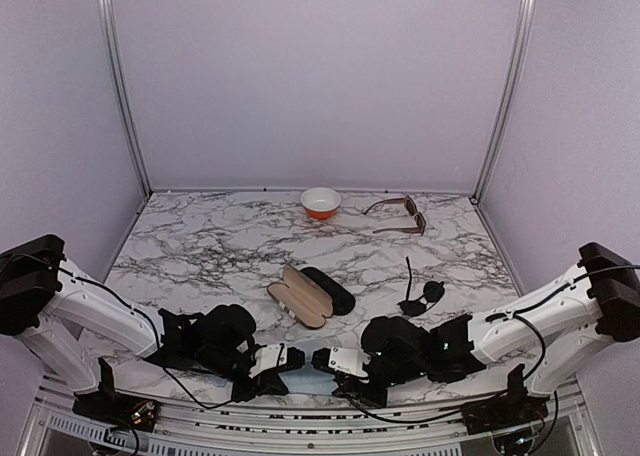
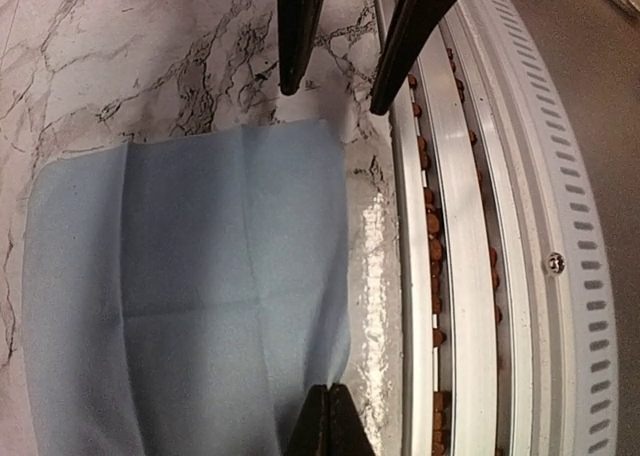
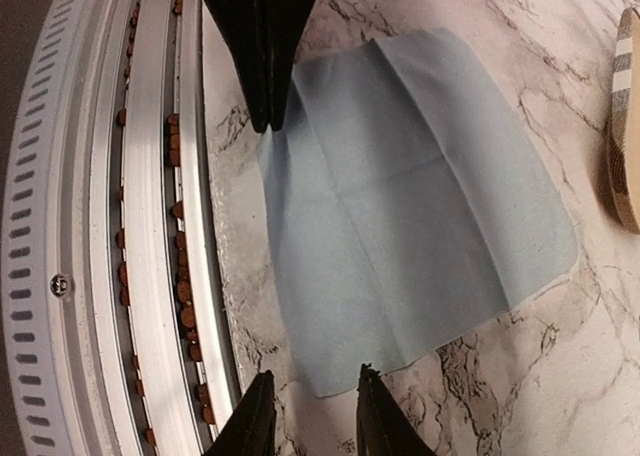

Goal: Organize the sunglasses
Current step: Fold the glasses cleaning cloth at the corner of the board.

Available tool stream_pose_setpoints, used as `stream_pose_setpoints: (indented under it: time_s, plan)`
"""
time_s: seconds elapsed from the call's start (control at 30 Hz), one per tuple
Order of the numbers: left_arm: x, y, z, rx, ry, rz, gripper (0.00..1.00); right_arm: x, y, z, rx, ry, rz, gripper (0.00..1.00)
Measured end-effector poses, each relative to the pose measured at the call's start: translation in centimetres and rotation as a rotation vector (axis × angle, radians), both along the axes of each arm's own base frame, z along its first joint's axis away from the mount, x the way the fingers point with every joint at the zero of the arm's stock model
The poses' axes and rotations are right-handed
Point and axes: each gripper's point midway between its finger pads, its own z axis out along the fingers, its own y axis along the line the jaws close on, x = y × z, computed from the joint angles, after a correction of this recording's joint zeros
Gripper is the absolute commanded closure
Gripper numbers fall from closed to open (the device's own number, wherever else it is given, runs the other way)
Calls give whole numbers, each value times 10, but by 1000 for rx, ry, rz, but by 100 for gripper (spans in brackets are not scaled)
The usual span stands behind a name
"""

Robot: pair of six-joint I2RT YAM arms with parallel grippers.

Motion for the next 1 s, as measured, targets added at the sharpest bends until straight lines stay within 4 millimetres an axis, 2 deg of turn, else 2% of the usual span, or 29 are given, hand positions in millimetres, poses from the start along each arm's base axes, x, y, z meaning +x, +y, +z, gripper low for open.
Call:
stream_pose_setpoints:
  time_s: [0.33, 0.67, 1.0]
  plan:
    - [-2, 3, -3, -18, 23, 10, 100, 0, 1, -17, -34, -7, 23, 73]
    - [-1, 1, 1, -53, 34, 18, 100, 1, 6, -18, -18, -20, 33, 77]
    - [-2, 2, 0, -55, 44, 19, 100, 1, 7, -23, -27, -19, 35, 85]
